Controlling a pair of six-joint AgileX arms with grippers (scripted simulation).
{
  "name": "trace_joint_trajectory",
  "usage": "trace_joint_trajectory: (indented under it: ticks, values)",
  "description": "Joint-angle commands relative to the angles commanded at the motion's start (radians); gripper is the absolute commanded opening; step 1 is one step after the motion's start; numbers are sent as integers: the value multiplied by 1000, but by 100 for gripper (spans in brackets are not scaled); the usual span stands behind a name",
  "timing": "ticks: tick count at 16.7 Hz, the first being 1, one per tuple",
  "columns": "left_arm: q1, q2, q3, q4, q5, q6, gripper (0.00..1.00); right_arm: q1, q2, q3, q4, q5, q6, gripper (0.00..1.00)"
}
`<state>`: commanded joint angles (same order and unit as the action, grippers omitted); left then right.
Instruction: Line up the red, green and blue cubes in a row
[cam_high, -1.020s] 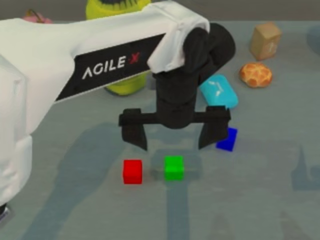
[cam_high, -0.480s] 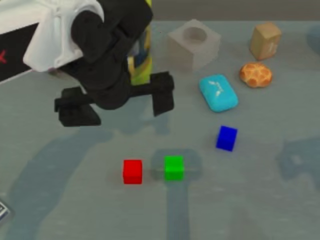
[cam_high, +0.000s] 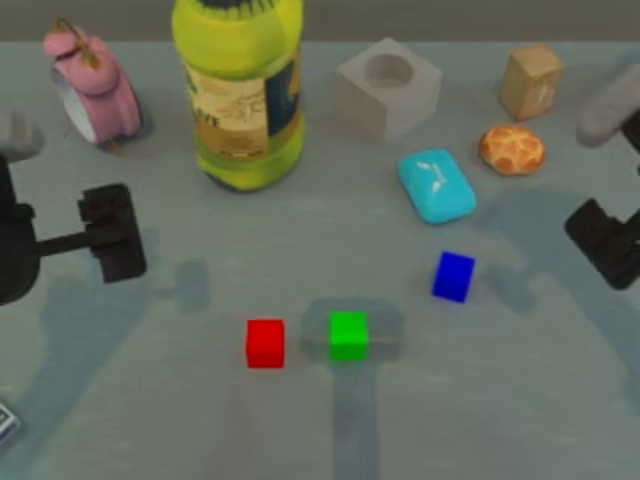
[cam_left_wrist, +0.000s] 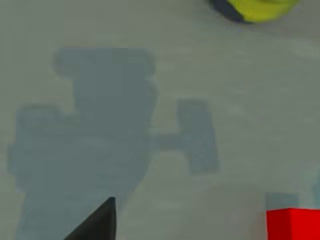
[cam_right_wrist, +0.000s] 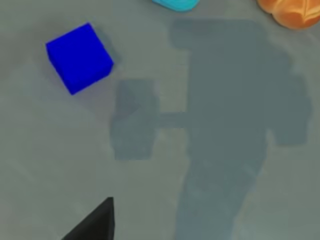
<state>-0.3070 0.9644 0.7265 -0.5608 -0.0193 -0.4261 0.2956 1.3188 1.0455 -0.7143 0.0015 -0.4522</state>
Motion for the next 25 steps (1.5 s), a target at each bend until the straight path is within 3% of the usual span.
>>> trace_joint_trajectory:
  ticks: [7,12,20,25]
  values:
    - [226,-650,-509,359,13,269,100,133,593,480,-324,-3,-210,100]
    - [314,-926,-701,533,19,404,100,187,823,695,-439,0,-296,100]
    - [327,-964,-727,561,19,426,100,191,855,723,-451,1,-309,100]
    - [327,-964,-727,561,19,426,100,194,906,625,-298,2,-308,100]
